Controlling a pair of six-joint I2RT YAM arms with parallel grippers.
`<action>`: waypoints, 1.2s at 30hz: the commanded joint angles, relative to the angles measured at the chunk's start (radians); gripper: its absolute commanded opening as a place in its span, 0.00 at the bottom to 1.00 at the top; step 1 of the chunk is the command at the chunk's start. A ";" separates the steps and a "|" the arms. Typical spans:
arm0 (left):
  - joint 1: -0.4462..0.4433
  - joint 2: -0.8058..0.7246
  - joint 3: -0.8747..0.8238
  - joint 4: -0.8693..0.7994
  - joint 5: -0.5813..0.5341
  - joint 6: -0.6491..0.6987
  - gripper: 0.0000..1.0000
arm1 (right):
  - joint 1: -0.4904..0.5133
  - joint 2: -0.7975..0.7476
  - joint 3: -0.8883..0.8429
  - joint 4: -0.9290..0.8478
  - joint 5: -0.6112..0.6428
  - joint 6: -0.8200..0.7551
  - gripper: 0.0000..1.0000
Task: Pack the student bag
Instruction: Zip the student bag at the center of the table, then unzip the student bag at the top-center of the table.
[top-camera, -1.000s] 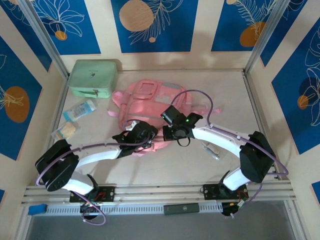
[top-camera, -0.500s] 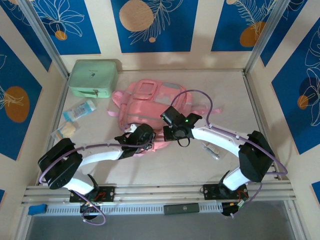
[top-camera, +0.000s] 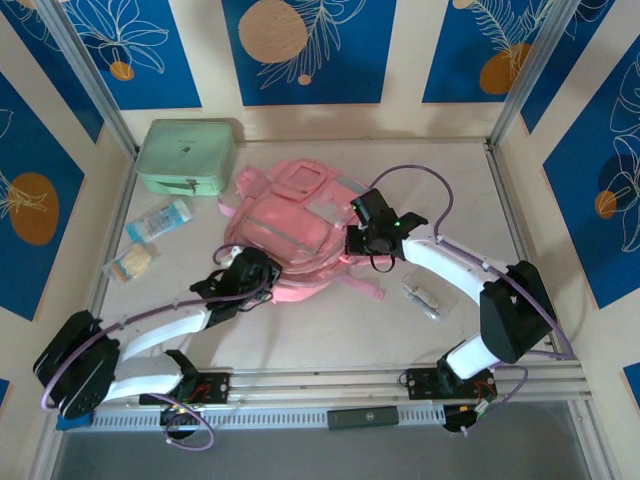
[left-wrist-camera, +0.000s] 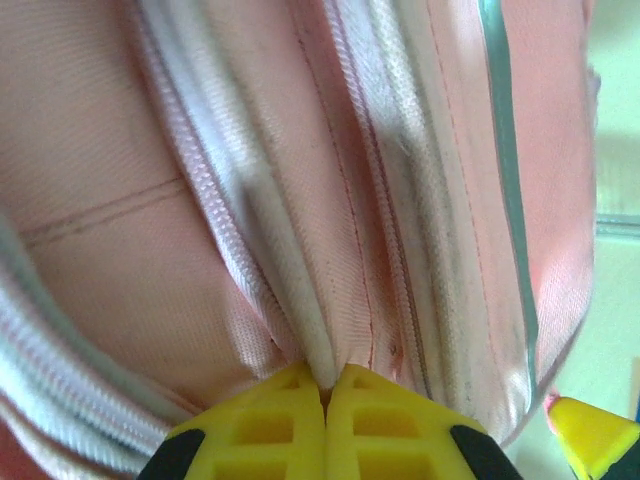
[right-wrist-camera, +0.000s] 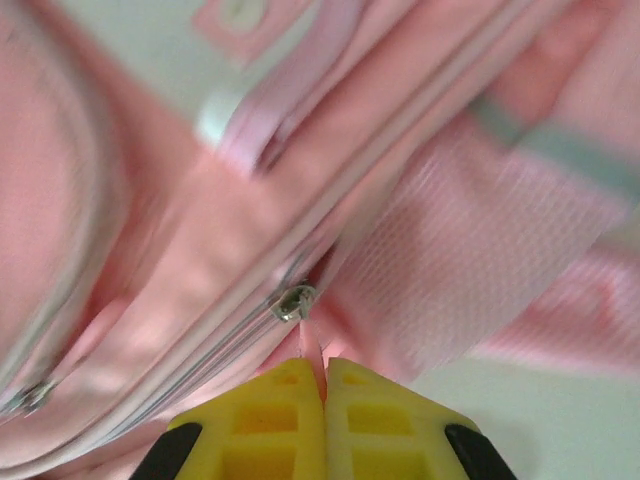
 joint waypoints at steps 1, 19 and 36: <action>0.065 -0.059 -0.015 -0.174 -0.065 0.129 0.00 | -0.015 0.014 0.038 -0.031 0.025 -0.031 0.00; -0.050 -0.098 0.196 -0.264 -0.004 0.364 0.31 | -0.009 0.065 0.149 -0.025 -0.435 0.178 0.46; -0.078 0.082 0.201 -0.175 -0.013 0.382 0.36 | -0.016 0.373 0.373 0.013 -0.480 0.131 0.33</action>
